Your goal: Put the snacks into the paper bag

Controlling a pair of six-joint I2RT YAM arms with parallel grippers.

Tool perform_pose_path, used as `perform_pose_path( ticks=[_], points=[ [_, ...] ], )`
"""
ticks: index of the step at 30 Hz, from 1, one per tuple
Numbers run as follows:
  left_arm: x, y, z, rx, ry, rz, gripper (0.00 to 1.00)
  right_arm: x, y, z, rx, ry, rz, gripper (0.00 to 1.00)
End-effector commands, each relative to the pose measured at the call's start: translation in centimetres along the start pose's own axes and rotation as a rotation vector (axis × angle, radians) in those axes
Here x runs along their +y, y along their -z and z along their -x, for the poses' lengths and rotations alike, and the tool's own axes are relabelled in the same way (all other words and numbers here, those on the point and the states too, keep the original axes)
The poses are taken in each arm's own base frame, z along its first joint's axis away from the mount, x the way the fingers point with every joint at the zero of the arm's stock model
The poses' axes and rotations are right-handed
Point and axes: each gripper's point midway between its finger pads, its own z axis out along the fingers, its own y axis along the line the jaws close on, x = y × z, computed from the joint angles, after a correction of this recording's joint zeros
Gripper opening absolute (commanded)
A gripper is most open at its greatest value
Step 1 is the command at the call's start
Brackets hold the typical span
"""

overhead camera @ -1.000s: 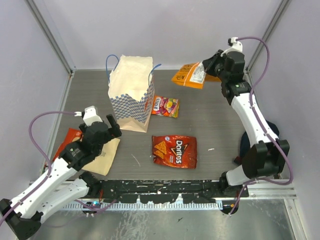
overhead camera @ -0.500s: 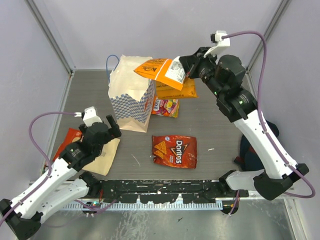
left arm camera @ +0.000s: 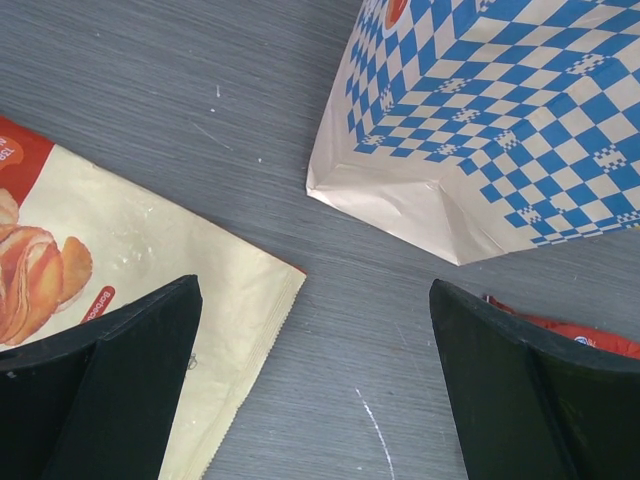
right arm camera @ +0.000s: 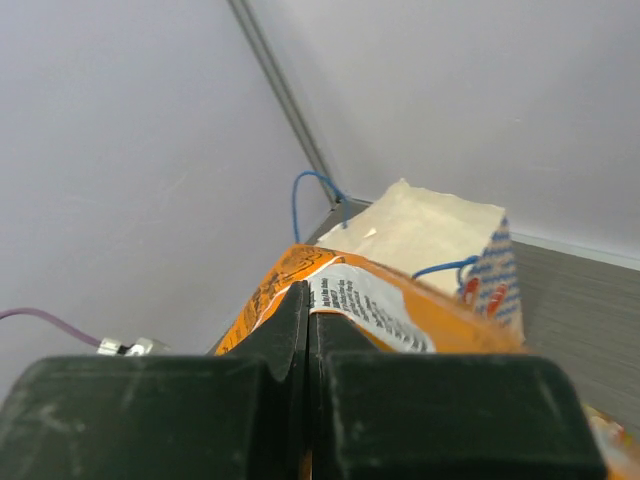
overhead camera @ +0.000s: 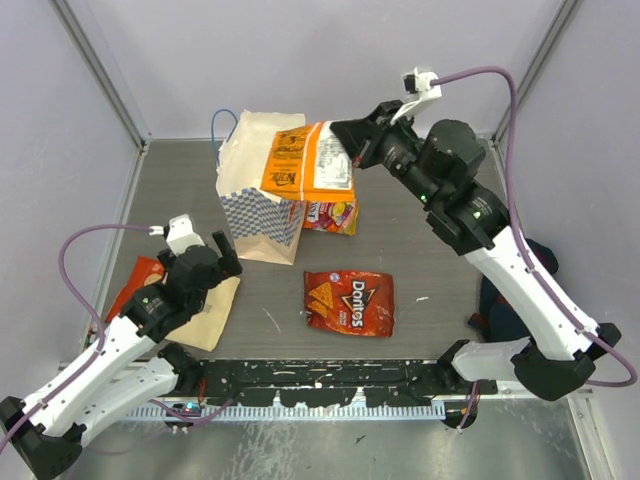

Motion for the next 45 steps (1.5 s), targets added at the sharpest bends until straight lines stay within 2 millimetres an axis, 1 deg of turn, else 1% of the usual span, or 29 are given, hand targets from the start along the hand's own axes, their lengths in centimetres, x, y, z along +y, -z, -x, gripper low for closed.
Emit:
perform_pose_path(
  ticks=[1, 5, 10, 14, 17, 20, 25, 26, 29, 33, 36, 41, 45],
  points=[
    [-0.1, 0.0, 0.9, -0.045, 0.043, 0.005, 0.98, 4.3, -1.4, 1.4, -0.081, 0.001, 0.135, 0.01],
    [0.2, 0.1, 0.9, -0.048, 0.045, 0.008, 0.98, 5.8, -3.2, 0.0, -0.062, 0.0, 0.164, 0.01],
    [0.4, 0.1, 0.7, -0.052, 0.052, 0.007, 0.98, 8.1, -5.0, -0.8, -0.078, -0.028, 0.223, 0.01],
    [0.4, 0.1, 0.6, -0.047, 0.049, 0.009, 0.98, 10.1, -7.0, -1.8, -0.081, -0.034, 0.267, 0.01],
    [0.5, 0.1, 0.5, -0.047, 0.047, 0.011, 0.98, 11.4, -7.7, -1.7, -0.102, -0.025, 0.291, 0.01],
    [0.8, 0.2, 0.5, -0.049, 0.046, 0.013, 0.98, 12.2, -7.7, -0.7, -0.129, -0.02, 0.305, 0.01],
    [0.8, 0.3, 0.5, -0.06, 0.058, 0.006, 0.98, 13.0, -6.9, 1.4, -0.169, -0.025, 0.327, 0.01],
    [0.8, 0.2, 0.5, -0.06, 0.055, 0.004, 0.98, 13.2, -6.8, 1.7, -0.178, -0.028, 0.34, 0.0],
    [0.6, 0.1, 0.4, -0.054, 0.05, 0.004, 0.98, 13.6, -7.2, 1.9, -0.192, -0.027, 0.352, 0.01],
    [0.6, 0.0, 0.2, -0.043, 0.043, 0.01, 0.98, 14.0, -7.9, 1.2, -0.214, -0.005, 0.381, 0.01],
    [0.7, 0.0, 0.1, -0.043, 0.046, 0.009, 0.98, 13.9, -8.5, 0.8, -0.253, 0.023, 0.38, 0.01],
    [0.6, -0.1, 0.0, -0.039, 0.045, 0.006, 0.98, 13.0, -10.5, -0.2, -0.298, 0.083, 0.343, 0.01],
    [0.4, -0.2, -0.2, -0.029, 0.037, 0.007, 0.98, 12.3, -12.6, -0.9, -0.343, 0.114, 0.299, 0.01]
  ],
)
